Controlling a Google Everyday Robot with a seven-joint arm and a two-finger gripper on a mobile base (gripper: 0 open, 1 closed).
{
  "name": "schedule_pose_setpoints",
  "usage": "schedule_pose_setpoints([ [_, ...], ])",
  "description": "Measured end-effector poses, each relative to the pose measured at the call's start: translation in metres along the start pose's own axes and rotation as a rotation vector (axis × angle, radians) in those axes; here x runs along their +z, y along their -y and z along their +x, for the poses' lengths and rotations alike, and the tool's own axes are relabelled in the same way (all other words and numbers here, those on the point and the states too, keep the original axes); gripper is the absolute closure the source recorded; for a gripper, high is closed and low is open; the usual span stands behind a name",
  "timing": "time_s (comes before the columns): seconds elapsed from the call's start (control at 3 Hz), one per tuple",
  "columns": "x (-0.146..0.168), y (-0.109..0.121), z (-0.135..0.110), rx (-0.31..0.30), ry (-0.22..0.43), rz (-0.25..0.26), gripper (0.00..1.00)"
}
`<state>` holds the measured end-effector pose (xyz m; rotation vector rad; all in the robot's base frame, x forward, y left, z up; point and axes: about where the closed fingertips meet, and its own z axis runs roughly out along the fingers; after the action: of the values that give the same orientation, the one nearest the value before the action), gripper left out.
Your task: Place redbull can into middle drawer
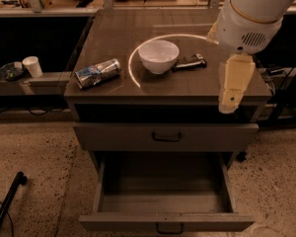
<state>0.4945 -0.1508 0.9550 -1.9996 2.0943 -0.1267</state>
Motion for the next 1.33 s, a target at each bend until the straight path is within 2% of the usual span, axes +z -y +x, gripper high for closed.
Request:
schedule_pose_setpoints([
  [0.33,0.000,0.000,0.000,0.000,0.000,0.001,0.00],
  [0.67,0.001,0.006,-0.016,-0.076,-0.012,0.004,0.00],
  [1.0,0.005,0.019,-0.045,-0.184,-0.039,0.011,0.00],
  [1.33,0.046,0.025,-0.101,-0.348,-0.094,-0.025,0.00],
])
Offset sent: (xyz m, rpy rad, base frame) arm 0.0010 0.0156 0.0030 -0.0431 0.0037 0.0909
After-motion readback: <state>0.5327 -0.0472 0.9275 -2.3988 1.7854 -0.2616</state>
